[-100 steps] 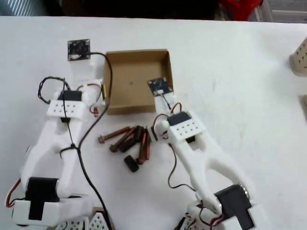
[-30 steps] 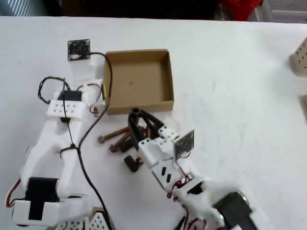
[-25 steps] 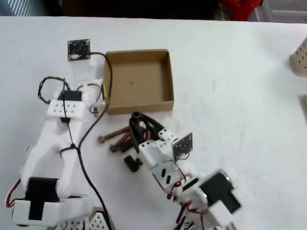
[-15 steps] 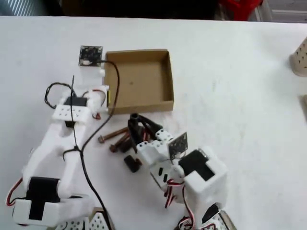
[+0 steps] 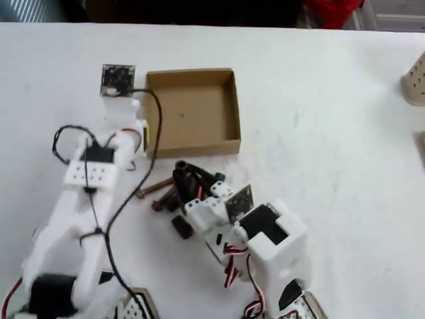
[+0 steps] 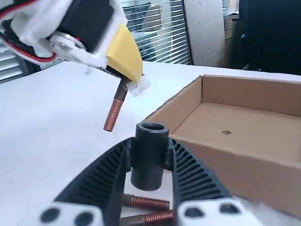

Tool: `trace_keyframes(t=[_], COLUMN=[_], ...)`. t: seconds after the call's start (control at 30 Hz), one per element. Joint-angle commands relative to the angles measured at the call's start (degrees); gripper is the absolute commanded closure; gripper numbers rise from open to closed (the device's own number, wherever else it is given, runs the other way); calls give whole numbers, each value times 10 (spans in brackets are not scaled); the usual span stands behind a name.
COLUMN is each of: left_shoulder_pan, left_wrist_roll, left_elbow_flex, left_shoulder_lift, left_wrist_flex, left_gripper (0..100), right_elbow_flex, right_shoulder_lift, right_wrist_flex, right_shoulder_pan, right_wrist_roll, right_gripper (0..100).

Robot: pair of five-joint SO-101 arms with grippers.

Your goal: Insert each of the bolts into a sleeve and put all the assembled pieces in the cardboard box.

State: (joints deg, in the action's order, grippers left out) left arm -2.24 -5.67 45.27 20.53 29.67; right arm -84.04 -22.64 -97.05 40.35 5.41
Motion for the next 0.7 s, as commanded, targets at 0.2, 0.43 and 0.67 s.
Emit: trace_keyframes(t=[0.2, 0.43, 0.67], left_shoulder_pan=[12, 13, 51], left_wrist_roll=[1, 1, 0], left_elbow_flex=[253, 318, 375], left_shoulder_lift=[250, 356, 487], left_wrist_flex=[-319, -360, -339], left_gripper=[980, 980, 980], right_elbow_flex=[30, 30, 29], right_shoulder_lift=[-27, -27, -29], right_wrist_flex=[-16, -16, -15], right_shoulder_pan=[4, 4, 4], right_wrist_roll=[-9, -9, -9], right_gripper=[983, 983, 983])
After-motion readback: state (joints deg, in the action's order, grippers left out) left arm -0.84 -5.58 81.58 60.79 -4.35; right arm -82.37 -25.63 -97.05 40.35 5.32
